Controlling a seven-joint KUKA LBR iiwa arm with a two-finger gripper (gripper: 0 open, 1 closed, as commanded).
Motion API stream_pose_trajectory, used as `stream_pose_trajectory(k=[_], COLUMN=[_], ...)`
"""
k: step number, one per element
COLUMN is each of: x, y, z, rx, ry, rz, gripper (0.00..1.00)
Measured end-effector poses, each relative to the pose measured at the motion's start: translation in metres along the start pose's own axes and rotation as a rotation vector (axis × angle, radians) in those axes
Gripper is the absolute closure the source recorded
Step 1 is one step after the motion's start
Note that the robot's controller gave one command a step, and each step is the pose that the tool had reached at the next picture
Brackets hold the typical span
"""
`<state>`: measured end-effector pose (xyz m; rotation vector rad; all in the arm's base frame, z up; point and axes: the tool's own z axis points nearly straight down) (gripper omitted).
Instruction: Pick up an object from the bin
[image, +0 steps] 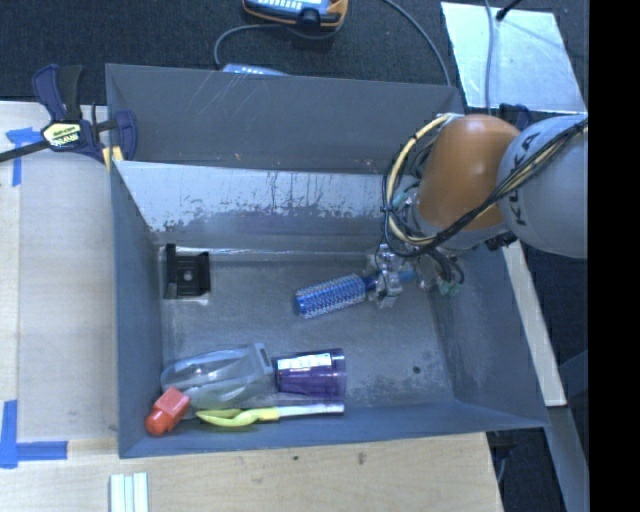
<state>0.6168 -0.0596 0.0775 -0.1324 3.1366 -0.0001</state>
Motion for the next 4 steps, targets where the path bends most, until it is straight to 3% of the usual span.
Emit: stream_pose_trajectory(k=[1,2,3,4], x=[0.000,0.000,0.009,0.009], y=[0.000,-0.003,-0.017,-0.023], z=[0.000,-0.041,-0.105,-0.147], rx=[0.000,-0.002,-0.001,0.002], ry=[0.000,0.007,0.002,-0.006], rz=[0.000,-0.006,-0.009,-0.001], gripper=[1.00,1.00,1.00,1.00])
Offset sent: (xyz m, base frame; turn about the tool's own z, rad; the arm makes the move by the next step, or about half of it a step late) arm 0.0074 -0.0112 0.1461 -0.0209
